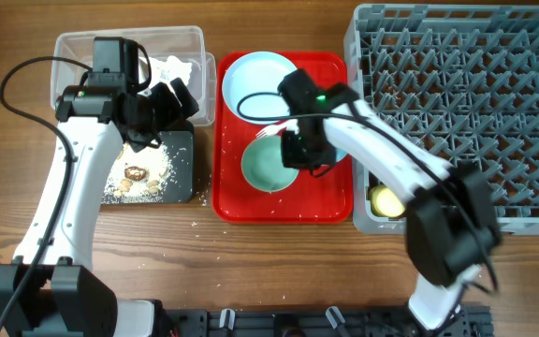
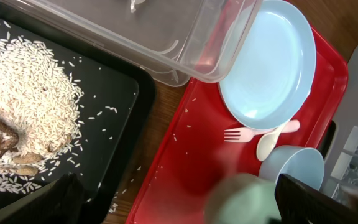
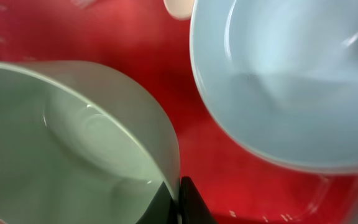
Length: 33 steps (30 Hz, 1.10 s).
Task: Sort waste into correct bins and load items into the dishwasher rack
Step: 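Grasp the green bowl rim with the right gripper and lift, then place the green bowl upright into the rack's back row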
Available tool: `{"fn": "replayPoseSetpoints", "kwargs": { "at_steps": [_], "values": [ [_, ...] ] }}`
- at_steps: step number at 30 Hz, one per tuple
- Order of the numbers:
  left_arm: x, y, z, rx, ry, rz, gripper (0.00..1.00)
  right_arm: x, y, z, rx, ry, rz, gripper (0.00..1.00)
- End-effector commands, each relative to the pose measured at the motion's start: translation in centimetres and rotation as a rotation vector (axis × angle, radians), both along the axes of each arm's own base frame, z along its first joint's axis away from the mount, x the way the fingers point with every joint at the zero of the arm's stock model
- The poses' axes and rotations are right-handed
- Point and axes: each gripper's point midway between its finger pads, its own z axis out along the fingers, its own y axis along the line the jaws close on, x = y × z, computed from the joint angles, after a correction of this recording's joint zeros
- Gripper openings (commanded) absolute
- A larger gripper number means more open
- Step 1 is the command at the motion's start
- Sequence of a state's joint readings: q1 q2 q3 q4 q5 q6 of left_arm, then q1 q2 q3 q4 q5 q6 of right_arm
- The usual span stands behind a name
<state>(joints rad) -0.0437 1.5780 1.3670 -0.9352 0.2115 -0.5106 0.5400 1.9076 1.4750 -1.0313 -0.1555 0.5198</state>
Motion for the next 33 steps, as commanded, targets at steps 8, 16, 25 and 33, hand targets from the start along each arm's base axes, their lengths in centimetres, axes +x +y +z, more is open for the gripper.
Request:
{"fn": "replayPoseSetpoints", "kwargs": {
  "at_steps": [8,16,25,33],
  "values": [
    [0.2,0.0,1.5,-0.006,-0.043,-0.006,1.0,1.5,-21.0,21.1,-0.523,-0.732,-0.596,0.04],
    [0.2,0.0,1.5,-0.006,-0.043,-0.006,1.0,9.2,-24.3,21.5,-0.885,-0.95,-0.665,0.04],
    [0.2,0.0,1.4,-0.006,-0.043,-0.006,1.0,20.4,-23.0,16.3,-1.18,-1.01,-0.421,0.04],
    [0.2,0.0,1.5,-0.006,-0.043,-0.006,1.0,22.7,-22.5,10.5,-1.259,-0.942,-0.293,0.04]
  ]
}}
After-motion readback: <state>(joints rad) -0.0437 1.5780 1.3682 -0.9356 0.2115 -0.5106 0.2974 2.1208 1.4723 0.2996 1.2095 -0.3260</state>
